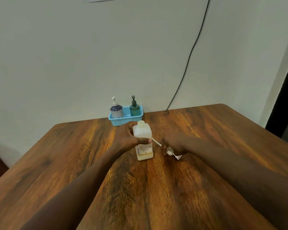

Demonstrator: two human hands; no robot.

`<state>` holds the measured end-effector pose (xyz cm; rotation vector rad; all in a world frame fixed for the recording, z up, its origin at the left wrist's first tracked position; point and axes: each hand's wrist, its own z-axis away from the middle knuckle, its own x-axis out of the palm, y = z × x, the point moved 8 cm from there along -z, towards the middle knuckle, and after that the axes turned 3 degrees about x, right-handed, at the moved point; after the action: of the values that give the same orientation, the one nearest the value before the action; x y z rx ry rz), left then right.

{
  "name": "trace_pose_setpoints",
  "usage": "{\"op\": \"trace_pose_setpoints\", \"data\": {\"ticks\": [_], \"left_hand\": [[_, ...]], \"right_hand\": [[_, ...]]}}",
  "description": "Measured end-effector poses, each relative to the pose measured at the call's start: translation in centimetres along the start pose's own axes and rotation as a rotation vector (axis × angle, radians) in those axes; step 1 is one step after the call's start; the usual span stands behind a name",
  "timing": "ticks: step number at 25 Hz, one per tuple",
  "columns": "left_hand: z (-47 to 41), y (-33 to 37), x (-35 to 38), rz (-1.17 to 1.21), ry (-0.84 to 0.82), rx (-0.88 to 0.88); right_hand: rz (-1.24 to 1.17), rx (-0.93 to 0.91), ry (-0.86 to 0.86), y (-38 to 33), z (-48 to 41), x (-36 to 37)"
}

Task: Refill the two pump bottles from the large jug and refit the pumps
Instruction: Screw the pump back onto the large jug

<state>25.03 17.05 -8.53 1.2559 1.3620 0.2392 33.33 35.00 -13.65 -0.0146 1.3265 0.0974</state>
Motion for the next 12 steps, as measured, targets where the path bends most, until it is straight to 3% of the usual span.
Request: {"op": "trace_pose_setpoints", "data": {"ticks": [5, 12], "left_hand": [[0.4, -0.8, -0.8, -0.033, 0.038, 0.002], [0.5, -2.7, -4.0, -0.108, 0.113, -0.064]], "right_hand": [[-0.002, -0.039, 0.069, -1.0, -1.0, 0.6], [-0.359, -0.071, 0.413, -1.6, -0.7, -5.7]]}}
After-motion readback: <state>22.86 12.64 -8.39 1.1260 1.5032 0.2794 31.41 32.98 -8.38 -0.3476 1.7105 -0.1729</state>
